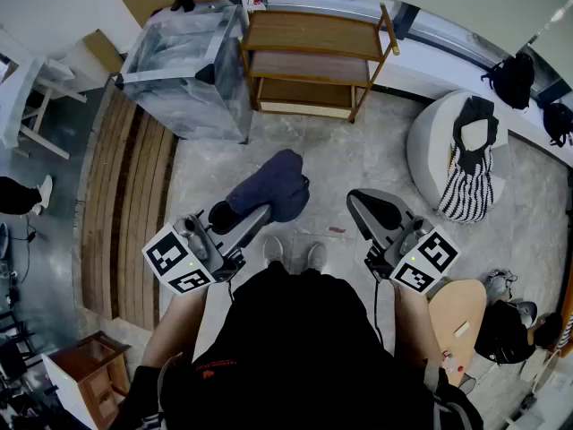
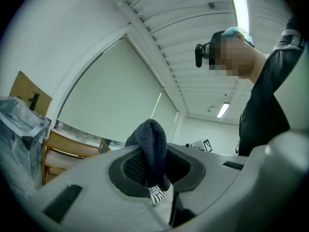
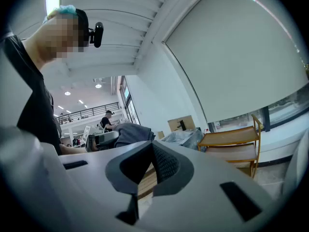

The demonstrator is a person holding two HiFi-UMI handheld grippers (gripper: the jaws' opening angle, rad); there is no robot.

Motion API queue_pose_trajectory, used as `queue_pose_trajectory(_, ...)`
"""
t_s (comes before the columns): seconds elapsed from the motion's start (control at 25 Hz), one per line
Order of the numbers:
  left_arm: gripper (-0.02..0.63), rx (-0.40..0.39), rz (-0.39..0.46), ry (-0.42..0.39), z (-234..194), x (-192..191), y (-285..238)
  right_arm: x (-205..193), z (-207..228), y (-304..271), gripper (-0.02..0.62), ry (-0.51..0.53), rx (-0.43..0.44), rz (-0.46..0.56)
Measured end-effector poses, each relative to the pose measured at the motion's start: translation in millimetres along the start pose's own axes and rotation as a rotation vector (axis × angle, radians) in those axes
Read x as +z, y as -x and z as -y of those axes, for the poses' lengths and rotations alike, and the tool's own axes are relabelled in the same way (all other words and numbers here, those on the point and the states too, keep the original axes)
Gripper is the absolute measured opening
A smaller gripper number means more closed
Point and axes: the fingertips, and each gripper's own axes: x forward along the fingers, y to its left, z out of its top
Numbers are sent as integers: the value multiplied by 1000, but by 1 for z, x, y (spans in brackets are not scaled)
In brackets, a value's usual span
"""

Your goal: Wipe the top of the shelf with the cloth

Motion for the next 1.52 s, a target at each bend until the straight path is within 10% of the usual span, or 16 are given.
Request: queue_pose_trajectory(1.52,69,103,-17,-25,7,-39,-94,-1,91,58,5,-40,27,-16)
